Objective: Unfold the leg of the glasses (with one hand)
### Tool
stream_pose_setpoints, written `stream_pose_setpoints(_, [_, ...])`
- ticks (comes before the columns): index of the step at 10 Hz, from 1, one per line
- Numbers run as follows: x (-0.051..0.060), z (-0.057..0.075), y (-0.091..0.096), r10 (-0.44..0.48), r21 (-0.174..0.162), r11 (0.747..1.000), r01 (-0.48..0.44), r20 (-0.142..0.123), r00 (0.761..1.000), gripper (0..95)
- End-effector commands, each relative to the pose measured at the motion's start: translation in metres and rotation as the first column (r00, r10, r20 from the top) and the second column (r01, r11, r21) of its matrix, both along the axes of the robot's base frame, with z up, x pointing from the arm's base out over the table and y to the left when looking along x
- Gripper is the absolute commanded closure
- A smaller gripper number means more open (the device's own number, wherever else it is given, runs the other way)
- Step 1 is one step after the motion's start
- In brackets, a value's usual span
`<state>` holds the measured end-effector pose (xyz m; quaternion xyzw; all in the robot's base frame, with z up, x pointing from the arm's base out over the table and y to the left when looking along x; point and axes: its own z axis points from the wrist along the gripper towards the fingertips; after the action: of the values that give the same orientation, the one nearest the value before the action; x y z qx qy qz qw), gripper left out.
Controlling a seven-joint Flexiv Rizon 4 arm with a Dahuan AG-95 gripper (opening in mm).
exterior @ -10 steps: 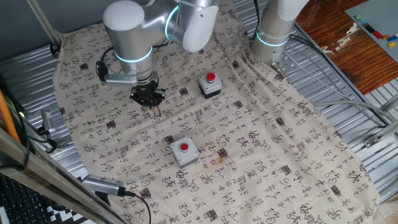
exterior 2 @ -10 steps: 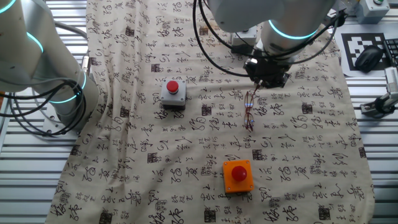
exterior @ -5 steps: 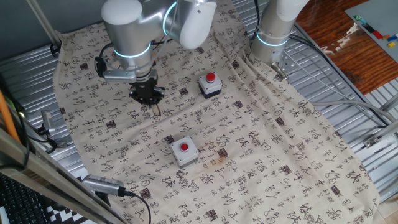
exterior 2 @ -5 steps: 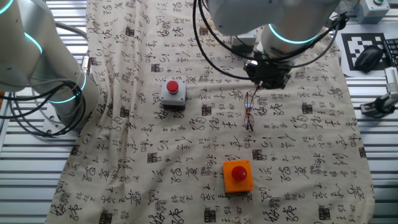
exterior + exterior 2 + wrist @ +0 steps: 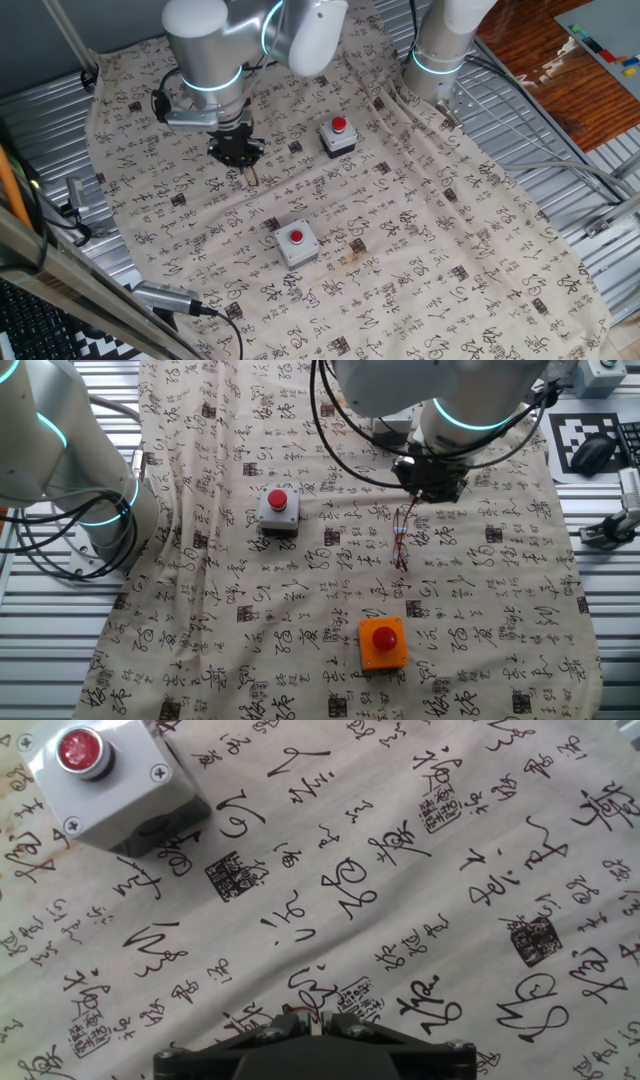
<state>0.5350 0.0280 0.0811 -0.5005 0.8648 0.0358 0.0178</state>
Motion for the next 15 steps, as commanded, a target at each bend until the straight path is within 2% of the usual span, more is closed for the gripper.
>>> stream_pose_setpoints(1, [0.000, 0.001, -0.002, 0.006, 0.005, 1.000, -0.006, -0.001, 1.000, 95.0])
stream_pose_setpoints(8, [0.000, 0.003, -0.005, 0.005, 0.007, 1.000, -0.005, -0.001, 1.000, 95.0])
stream_pose_setpoints(9, [0.000, 0.002, -0.005, 0.005, 0.007, 1.000, -0.005, -0.001, 1.000, 76.0])
stream_pose_setpoints(13, [0.001, -0.003, -0.002, 0.006, 0.005, 1.000, -0.006, -0.001, 1.000, 76.0])
stream_pose_setpoints(15, [0.001, -0.007, 0.007, -0.006, -0.004, 1.000, 0.006, -0.002, 1.000, 76.0])
